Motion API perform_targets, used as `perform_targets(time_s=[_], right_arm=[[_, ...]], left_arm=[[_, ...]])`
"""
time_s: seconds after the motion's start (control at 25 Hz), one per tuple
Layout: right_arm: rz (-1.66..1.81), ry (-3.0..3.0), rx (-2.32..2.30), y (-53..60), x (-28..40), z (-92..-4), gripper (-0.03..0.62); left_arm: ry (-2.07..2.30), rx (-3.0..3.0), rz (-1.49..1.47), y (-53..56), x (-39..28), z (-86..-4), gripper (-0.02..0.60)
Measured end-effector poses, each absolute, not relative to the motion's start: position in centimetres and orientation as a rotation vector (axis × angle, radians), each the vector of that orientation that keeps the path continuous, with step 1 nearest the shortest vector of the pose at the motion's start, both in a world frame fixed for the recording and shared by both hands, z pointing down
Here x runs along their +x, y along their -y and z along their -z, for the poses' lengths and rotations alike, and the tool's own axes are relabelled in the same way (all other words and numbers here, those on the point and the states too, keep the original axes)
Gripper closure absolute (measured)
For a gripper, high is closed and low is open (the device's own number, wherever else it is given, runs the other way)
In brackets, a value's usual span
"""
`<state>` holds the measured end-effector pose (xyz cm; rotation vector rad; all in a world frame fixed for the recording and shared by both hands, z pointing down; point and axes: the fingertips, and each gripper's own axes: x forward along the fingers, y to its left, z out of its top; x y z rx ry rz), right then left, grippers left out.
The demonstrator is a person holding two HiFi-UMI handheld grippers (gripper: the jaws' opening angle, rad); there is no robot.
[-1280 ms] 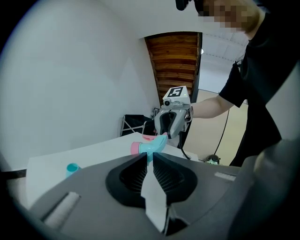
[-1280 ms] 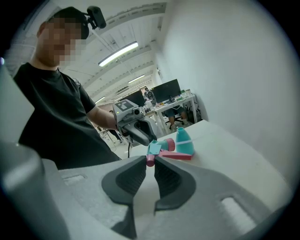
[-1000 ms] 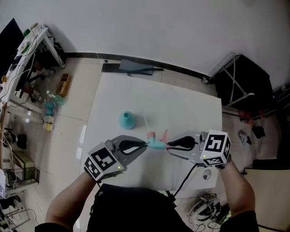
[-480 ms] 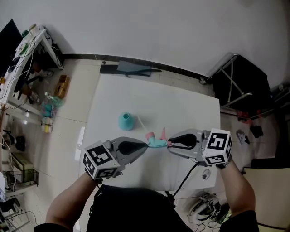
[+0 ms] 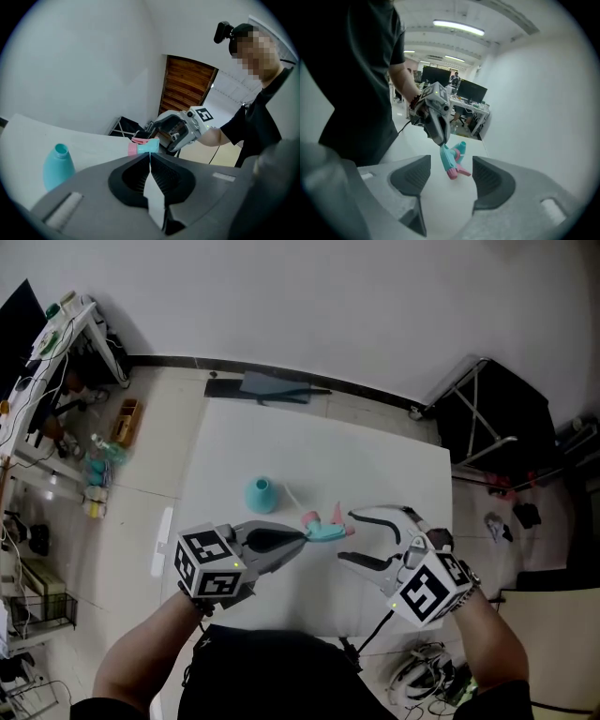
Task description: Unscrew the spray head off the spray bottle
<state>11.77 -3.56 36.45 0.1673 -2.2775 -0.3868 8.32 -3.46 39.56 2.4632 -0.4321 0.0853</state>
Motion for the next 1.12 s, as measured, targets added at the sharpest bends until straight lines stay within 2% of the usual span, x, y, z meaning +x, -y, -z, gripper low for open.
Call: perform_targets(time_s=[0.2, 0.36, 0.72, 0.92, 1.12], right_arm=[[0.822, 2.042, 0.123, 2.4, 9.8, -37.8, 0.336], [1.025, 1.837, 0.089, 2.7, 8.7, -40.0, 0.336], [1.061, 1.636, 0.061, 3.6, 8.9, -43.3, 0.349], [1.079, 1.636, 0.076, 3.7, 8.4, -43.2, 0.466], [1.078, 1.62, 0.081, 4.0, 8.4, -43.6, 0.476]], left_arm=[[0.384, 2.408, -0.035, 3.7, 8.4, -39.3, 0.557], [0.327, 2.37, -0.016, 3.5, 8.7, -39.1, 0.555], [0.281, 2.36, -0.067, 2.9, 9.3, -39.7, 0.555], [0.257, 2.359, -0.083, 2.6, 9.4, -39.8, 0.555], [0.274, 2.365, -0.091, 2.9, 9.1, -40.0, 0.546]])
